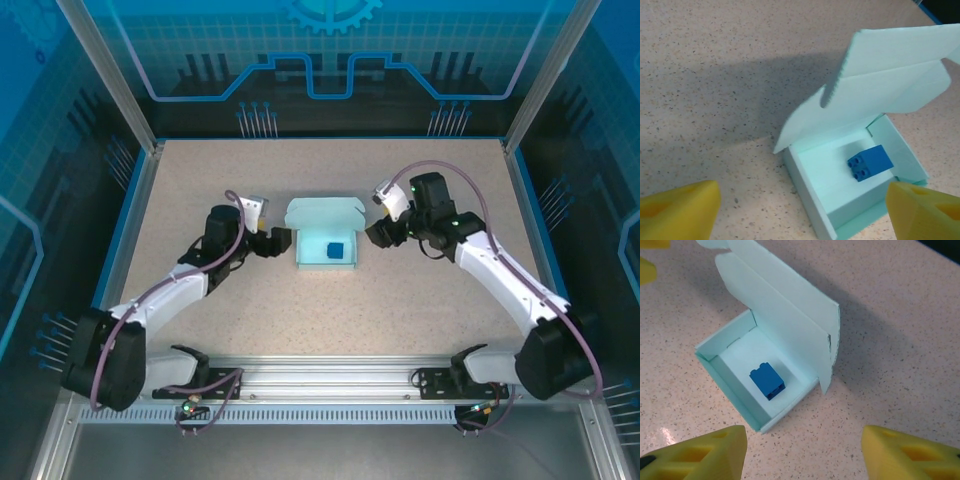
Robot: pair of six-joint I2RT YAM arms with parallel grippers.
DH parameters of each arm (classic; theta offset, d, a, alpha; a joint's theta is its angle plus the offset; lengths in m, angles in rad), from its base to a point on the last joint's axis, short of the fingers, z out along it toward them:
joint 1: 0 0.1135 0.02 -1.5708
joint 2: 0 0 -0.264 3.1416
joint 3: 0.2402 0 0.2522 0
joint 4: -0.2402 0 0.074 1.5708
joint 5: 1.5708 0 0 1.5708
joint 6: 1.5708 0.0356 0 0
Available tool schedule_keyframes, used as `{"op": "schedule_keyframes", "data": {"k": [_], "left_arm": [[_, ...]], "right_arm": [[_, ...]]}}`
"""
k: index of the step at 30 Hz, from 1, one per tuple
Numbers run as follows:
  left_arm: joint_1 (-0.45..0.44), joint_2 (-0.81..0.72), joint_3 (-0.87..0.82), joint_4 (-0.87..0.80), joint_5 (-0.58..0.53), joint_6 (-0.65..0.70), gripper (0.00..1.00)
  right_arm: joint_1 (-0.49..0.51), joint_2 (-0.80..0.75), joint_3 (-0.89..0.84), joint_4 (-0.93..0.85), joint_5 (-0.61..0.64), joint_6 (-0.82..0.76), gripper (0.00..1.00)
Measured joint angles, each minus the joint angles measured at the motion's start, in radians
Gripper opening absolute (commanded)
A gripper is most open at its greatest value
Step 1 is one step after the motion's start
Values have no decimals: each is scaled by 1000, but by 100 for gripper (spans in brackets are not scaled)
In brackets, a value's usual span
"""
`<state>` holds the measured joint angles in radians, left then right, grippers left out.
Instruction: Fold the paper box
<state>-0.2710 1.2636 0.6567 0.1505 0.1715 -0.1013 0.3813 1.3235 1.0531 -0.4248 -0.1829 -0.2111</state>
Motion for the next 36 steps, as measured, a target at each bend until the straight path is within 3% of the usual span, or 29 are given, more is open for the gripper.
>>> {"op": "schedule_keyframes", "data": {"k": [5, 13, 21, 31, 36], "left_arm": [[53, 83, 102, -51, 37, 68, 85], [59, 236, 234, -155, 100, 183, 78], [60, 332, 326, -203, 168, 243, 56], [60, 404, 380, -229, 230, 258, 36], [60, 409, 386, -231, 244, 257, 31]], "right_arm": [[-10, 148, 6, 43, -15, -35, 61], [-15, 302, 104, 72, -43, -78, 51], [-15, 365, 135, 92, -47, -97, 36], [-13, 391, 158, 96, -46, -96, 21], [-4, 401, 167, 95, -41, -96, 16]]}}
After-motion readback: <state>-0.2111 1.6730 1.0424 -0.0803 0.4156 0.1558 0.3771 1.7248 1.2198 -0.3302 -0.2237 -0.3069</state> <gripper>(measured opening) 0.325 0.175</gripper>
